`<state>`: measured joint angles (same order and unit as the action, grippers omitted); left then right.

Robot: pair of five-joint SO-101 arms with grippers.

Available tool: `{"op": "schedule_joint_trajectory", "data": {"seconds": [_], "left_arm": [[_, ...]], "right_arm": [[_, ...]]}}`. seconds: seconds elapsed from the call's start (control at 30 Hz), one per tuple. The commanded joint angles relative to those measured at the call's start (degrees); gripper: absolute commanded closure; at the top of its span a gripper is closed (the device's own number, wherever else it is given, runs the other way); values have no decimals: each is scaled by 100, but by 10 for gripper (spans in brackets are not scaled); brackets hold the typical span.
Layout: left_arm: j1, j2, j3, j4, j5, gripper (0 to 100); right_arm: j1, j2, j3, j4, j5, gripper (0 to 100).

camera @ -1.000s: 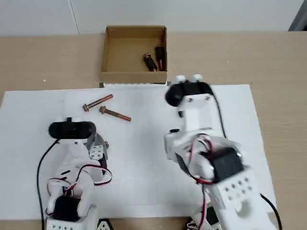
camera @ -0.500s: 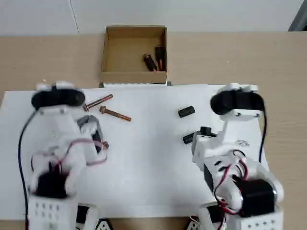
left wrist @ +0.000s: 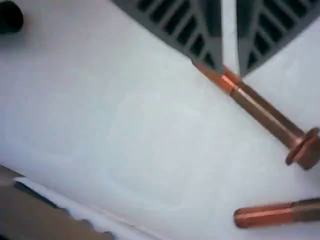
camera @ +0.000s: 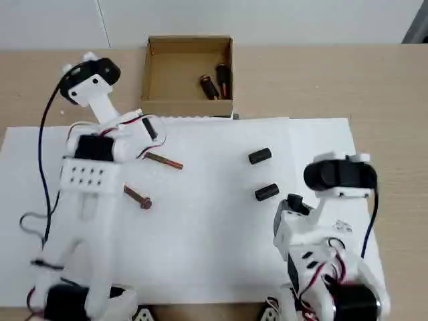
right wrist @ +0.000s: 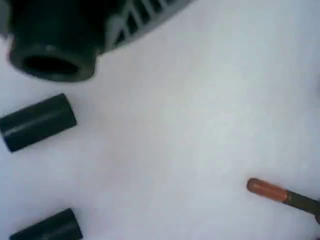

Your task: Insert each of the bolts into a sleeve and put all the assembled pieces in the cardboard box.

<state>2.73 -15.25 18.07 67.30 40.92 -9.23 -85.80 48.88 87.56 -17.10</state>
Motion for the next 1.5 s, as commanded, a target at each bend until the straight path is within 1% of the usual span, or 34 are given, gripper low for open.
{"op": "schedule_joint_trajectory", "data": {"seconds": [0.0, 0.17, 0.4, 0.57, 0.63, 0.77, 0.97, 1.13, 1.33, 1.4, 1.47], "left_arm": [[18, 633, -435, 26, 466, 994], [-18, 1468, -716, 26, 1020, 993], [-18, 2127, -945, 26, 1081, 991], [-26, 2321, -945, 70, 1081, 902], [-26, 2374, -945, 62, 1081, 888], [-35, 2532, -945, -26, 1081, 888], [-290, 2927, -1042, -334, 1081, 888], [-369, 3279, -1358, -308, 1081, 889], [-325, 3516, -1385, -316, 1081, 890], [-352, 3552, -1385, -316, 1081, 918], [-360, 3569, -1385, -316, 1081, 975]], "right_arm": [[66, -426, 255, 4, 44, 995], [66, -1024, 624, 22, 70, 995], [66, -1191, 624, 22, 70, 995], [66, -1191, 624, 22, 70, 995], [66, -1191, 624, 22, 70, 995], [66, -1191, 624, 22, 70, 995], [66, -1191, 624, 22, 70, 995], [66, -1191, 624, 22, 70, 995], [66, -1191, 624, 22, 70, 995], [66, -1191, 624, 22, 62, 995], [66, -1191, 624, 22, 62, 995]]}}
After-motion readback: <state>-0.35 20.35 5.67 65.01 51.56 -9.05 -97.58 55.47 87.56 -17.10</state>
